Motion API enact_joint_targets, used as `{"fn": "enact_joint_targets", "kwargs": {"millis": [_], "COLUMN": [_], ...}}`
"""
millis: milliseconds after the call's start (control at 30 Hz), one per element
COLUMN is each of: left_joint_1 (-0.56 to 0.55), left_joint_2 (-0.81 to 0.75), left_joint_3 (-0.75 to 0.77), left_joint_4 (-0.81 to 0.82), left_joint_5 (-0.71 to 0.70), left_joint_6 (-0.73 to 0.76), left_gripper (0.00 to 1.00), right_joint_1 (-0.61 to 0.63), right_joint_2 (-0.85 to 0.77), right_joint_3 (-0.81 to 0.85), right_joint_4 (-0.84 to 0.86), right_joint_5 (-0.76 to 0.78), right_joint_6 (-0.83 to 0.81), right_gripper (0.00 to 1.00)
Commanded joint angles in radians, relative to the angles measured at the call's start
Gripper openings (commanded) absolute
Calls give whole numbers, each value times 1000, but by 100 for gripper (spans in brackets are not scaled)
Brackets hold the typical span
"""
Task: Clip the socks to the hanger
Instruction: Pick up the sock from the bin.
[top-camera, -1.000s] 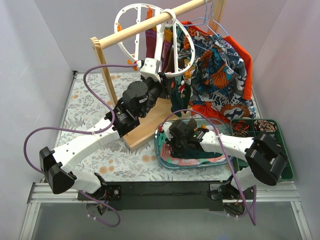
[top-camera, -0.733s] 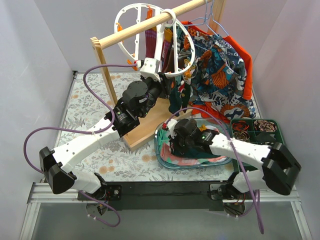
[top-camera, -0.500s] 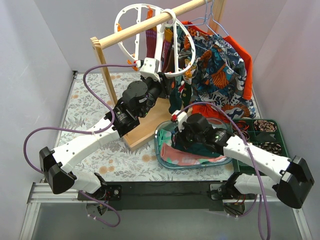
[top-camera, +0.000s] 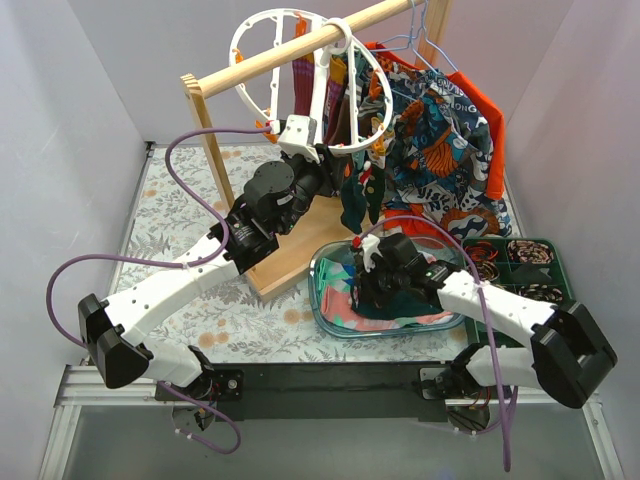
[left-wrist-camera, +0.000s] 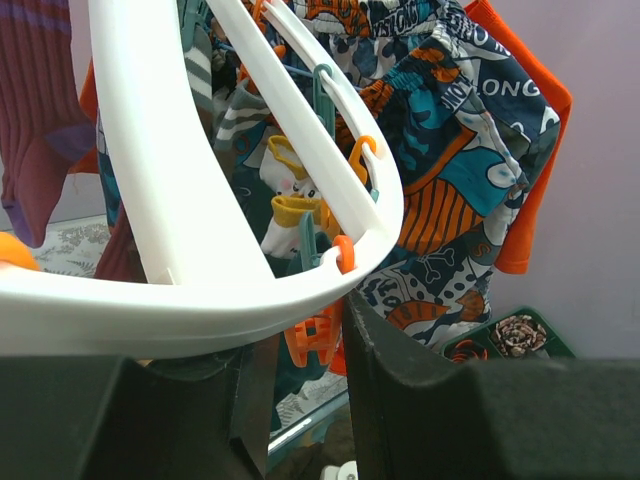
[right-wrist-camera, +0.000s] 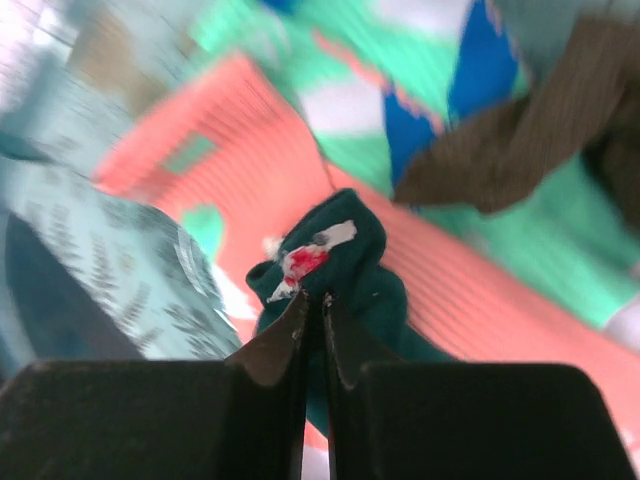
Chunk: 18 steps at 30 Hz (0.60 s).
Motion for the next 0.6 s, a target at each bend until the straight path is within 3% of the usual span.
{"fn": "enact_joint_targets", "kwargs": {"millis": [0, 167, 500, 567], "left_joint_1": [-1, -1, -1, -1], "left_joint_2": [-23, -26, -21, -21], "left_joint_3": [-14, -19, -20, -20], "left_joint_4": [-67, -65, -67, -65], "left_joint_5": [42, 45, 49, 49], "left_joint_6": [-9, -12, -13, -17], "left_gripper": [0, 0, 0, 0], "right_joint_1": [-2, -4, -10, -10], "right_joint_2": [28, -7, -61, -55], "right_joint_3": [-38, -52, -55, -58], "right_joint_4": [37, 28, -44, -43], "right_joint_5": [95, 164, 327, 288], "right_joint_6": [24, 38, 36, 35], "right_gripper": [13, 21, 22, 7]}}
